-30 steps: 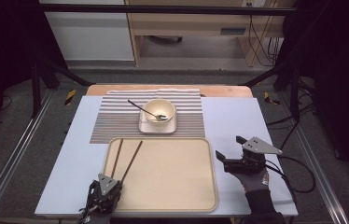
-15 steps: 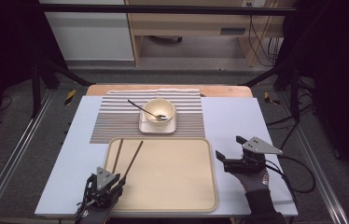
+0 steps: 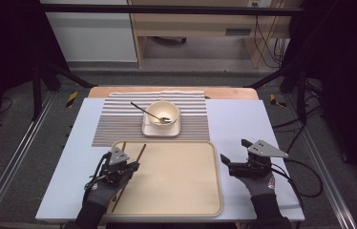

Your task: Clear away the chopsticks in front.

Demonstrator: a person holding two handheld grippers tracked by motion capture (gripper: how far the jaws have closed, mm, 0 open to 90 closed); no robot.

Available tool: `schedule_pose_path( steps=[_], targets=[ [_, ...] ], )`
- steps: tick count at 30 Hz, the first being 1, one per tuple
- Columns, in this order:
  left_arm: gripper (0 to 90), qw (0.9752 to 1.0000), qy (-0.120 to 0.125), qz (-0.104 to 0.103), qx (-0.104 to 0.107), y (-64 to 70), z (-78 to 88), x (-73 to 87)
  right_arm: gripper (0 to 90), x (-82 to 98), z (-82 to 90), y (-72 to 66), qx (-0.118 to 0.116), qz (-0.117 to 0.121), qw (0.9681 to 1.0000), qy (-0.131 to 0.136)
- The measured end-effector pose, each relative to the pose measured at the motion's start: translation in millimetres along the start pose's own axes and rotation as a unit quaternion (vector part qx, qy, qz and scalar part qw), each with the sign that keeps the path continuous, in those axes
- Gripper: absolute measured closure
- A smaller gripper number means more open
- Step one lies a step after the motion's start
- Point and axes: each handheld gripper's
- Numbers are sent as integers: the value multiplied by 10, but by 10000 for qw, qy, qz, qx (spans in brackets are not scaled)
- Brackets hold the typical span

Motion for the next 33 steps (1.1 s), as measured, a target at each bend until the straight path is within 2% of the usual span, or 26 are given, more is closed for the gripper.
schedule_pose_path(
  steps=[5,10,12,19,33],
  targets=[
    [892,9990,-101,-411,109,-3,-157,24,59,15,-13,1,20,0,10000,-50],
    [894,9977,-249,-608,151,-35,-269,71,59,41,-32,17,29,-17,9999,-109],
    [893,9975,-287,-615,188,-67,-309,78,59,45,-40,15,24,-10,9999,-128],
    [894,9971,-399,-642,53,-148,-371,114,60,45,-43,18,-20,-7,9999,-121],
    [894,9975,-434,-558,15,-238,-301,145,60,64,-61,1,-14,27,9998,-187]
  ],
)
Point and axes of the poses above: each handheld gripper's, and its own axes: z roughly backward along the jaws, x roughly out of its underside, y roughly to its right, and after that the axes turned 14 degrees about y, right-handed
